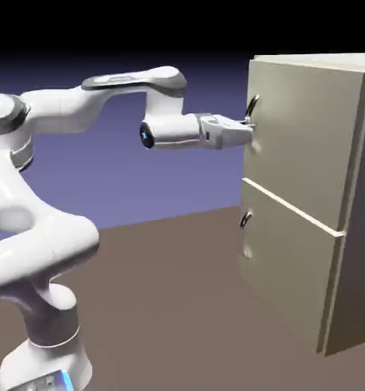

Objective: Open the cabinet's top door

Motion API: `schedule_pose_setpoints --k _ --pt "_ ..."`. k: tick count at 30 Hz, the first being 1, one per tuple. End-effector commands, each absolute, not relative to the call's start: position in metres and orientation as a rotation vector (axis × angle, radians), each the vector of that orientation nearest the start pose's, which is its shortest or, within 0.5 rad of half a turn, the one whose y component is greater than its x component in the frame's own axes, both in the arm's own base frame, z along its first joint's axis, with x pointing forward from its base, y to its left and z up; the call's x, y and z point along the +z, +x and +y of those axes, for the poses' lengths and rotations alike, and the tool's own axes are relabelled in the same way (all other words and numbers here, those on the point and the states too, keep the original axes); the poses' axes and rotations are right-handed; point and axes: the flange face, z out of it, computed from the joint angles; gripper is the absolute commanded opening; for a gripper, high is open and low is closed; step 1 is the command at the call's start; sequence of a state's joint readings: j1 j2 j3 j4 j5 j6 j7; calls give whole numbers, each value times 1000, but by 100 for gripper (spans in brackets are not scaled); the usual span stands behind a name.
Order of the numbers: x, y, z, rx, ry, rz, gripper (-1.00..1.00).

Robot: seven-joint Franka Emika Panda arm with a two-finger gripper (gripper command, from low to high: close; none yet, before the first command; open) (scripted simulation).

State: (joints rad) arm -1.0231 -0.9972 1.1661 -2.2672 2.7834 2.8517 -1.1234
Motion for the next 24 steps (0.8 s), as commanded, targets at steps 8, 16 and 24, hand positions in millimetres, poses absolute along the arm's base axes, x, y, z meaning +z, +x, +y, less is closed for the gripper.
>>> schedule_pose_setpoints --k 8,16,24 --pt "518 379 109 -1609 -1767 508 -100" --pt "518 326 61 -1472 -1758 323 -100" --pt "518 288 11 -1348 -1740 166 -100"
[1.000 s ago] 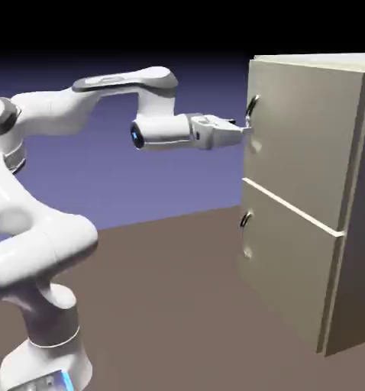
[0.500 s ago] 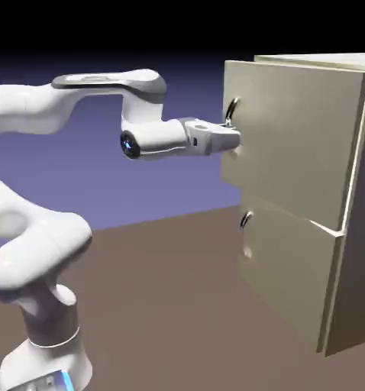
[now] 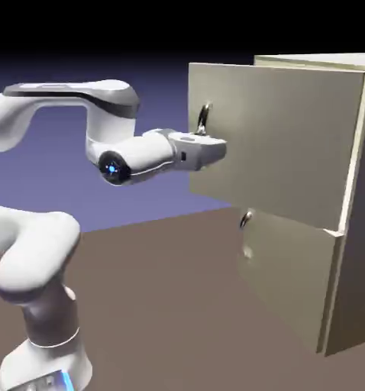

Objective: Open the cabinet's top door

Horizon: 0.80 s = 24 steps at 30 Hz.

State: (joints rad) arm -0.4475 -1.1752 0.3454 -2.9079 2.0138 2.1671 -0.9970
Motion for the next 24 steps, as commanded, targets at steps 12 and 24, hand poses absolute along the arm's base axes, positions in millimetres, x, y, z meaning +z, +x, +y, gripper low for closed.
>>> schedule_pose_setpoints --k 12,24 --pt "518 251 -67 -1175 -1701 -39 -100" --pt "518 232 -174 -950 -1629 -285 -100"
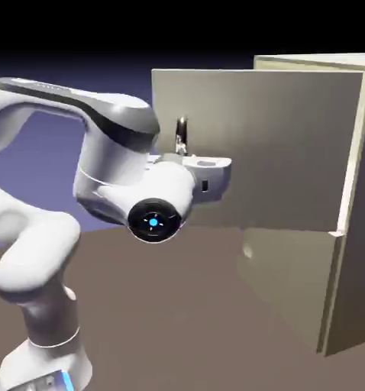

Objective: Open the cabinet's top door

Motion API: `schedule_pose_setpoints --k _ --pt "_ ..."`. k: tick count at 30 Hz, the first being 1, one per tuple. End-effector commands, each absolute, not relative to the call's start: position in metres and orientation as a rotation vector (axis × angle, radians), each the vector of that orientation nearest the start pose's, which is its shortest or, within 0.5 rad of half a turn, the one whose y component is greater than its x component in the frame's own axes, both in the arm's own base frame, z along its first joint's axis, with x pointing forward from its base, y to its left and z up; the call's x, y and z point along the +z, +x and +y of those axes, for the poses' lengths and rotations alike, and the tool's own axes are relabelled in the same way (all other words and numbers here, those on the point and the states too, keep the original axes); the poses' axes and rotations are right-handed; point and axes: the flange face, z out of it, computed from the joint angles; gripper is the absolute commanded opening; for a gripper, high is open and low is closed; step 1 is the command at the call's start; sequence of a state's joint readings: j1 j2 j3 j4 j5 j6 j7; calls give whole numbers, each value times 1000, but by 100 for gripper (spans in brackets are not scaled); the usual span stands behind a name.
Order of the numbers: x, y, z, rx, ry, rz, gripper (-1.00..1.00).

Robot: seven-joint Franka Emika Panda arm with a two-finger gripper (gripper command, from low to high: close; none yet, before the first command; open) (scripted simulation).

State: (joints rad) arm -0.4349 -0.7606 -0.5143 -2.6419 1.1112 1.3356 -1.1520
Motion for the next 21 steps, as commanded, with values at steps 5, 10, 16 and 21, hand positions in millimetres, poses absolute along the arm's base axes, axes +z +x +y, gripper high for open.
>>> schedule_pose_setpoints --k 5,10,16,21 --pt "518 234 -220 -855 -1592 -383 -100" --pt "518 240 -260 -770 -1556 -467 -100" --pt "518 250 -297 -687 -1518 -545 -100" --pt "518 255 -313 -652 -1502 -579 100"
